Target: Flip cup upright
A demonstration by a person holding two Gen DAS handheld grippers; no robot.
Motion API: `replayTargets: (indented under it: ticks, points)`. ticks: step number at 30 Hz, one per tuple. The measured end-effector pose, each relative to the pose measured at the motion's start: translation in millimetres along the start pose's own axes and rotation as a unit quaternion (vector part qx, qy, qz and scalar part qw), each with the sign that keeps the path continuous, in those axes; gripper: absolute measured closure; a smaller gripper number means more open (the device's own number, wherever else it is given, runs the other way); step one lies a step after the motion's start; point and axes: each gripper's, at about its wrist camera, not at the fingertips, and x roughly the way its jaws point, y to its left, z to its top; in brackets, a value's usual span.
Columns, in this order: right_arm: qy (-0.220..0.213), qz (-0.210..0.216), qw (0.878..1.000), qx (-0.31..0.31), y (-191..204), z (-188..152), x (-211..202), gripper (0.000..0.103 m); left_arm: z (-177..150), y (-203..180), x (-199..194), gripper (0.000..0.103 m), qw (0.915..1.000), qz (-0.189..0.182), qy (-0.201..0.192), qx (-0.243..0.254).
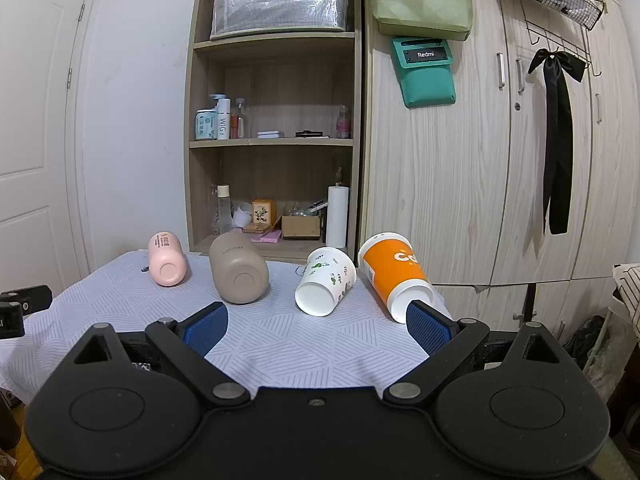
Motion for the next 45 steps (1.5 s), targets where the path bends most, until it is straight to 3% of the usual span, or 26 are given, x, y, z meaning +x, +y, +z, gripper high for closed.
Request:
replayTargets:
  ticks: [12, 20, 25, 32, 38, 45]
  points:
    - [0.016, 0.021, 0.999, -0.039, 16, 15, 15, 0.005, 19, 1, 9, 0.0, 0.9996, -0.018, 0.023, -0.002]
    - [0.056, 0.088, 0.991, -0.083, 39, 37, 52, 0.005, 39, 10, 50, 0.0, 0.9964, -0.032, 0.071, -0.032]
    - [0.081, 0.139, 0.979, -0.128, 60, 51, 88, 0.005, 43, 17, 91, 0.0, 0.9898, -0.037, 0.116, -0.074]
    - [0.114, 0.21, 0.958, -0.157, 77, 64, 155, 0.005, 39, 24, 140, 0.0, 0.978, -0.05, 0.148, -0.138]
    - [0.15, 0.224, 0.951, -0.154, 79, 65, 213, 0.005, 33, 28, 172, 0.0, 0.9684, -0.041, 0.165, -0.182]
    - [0.196, 0.207, 0.947, -0.15, 77, 54, 265, 0.005, 30, 29, 200, 0.0, 0.9563, -0.064, 0.19, -0.212]
